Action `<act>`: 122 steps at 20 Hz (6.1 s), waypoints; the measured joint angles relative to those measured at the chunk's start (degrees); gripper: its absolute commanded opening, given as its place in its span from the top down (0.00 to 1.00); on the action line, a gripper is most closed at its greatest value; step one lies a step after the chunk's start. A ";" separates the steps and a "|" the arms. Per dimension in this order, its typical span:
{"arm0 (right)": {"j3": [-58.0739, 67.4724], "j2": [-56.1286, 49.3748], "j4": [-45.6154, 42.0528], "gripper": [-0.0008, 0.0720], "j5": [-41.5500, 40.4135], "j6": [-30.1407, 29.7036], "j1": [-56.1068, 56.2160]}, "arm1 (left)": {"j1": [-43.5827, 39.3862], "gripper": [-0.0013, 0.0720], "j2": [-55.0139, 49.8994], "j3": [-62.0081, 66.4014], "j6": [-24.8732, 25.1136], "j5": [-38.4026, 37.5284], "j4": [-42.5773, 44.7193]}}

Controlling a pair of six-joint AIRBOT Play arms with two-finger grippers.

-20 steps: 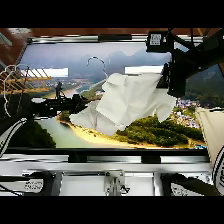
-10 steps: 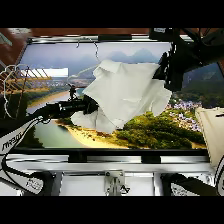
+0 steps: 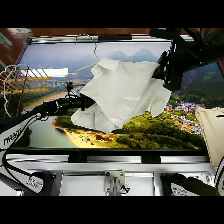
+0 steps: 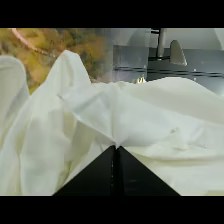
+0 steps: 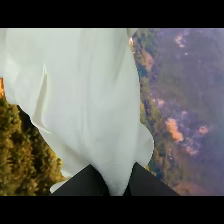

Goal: Fold the shirts.

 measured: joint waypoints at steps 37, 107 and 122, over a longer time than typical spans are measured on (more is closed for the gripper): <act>0.00 -1.36 -5.60 0.87 4.26 6.64 0.00 | 13.18 0.91 19.82 3.17 3.72 1.99 6.23; 0.09 13.27 -72.85 0.87 -29.79 77.37 -37.70 | 5.09 0.29 34.82 44.22 -9.42 -1.33 46.82; 0.07 7.50 -72.32 0.87 -39.45 80.02 -59.95 | 5.09 0.29 34.38 44.22 -17.84 -4.66 50.58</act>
